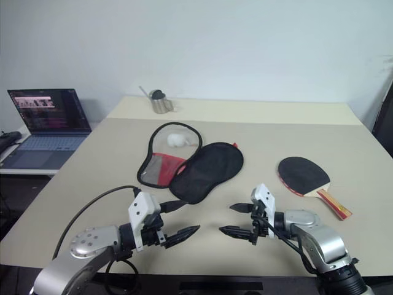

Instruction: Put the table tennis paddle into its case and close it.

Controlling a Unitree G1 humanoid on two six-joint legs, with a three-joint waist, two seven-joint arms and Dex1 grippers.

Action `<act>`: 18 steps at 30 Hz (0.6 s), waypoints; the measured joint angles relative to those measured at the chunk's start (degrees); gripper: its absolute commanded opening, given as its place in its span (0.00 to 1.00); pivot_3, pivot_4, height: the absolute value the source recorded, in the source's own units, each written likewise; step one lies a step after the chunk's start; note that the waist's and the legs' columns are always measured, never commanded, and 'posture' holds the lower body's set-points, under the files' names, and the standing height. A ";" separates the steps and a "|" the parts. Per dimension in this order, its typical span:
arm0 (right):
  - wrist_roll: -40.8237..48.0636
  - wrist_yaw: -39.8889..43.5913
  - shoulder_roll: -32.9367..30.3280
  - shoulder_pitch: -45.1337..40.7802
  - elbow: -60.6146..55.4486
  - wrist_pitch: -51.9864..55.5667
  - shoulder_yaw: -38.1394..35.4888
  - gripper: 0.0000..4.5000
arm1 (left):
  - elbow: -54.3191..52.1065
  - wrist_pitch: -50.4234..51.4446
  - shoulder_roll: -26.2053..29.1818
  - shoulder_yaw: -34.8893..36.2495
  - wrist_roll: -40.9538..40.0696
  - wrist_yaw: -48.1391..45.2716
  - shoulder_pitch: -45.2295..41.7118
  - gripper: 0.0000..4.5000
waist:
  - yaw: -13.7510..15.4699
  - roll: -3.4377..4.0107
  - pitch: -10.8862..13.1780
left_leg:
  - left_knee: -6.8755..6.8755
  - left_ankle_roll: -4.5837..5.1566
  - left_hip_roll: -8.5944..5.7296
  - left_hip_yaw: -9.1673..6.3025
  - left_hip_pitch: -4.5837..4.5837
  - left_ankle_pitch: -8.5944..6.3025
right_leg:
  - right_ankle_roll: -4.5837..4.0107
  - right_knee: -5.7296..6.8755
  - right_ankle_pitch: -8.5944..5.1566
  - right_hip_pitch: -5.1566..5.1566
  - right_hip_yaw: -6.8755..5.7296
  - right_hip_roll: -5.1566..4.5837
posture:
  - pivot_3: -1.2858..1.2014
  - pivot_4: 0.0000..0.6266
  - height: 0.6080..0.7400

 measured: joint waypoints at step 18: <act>-0.97 -2.16 1.59 -4.34 3.98 -2.47 0.18 0.99 | 9.88 -6.87 1.29 3.61 0.00 -4.44 -2.65 0.95 | 0.00 0.00 0.00 | -0.01 0.00 0.02 0.02 0.03 0.00 | 0.00 0.01 0.00 -0.01 -0.03 0.03 | 0.52 0.24 1.00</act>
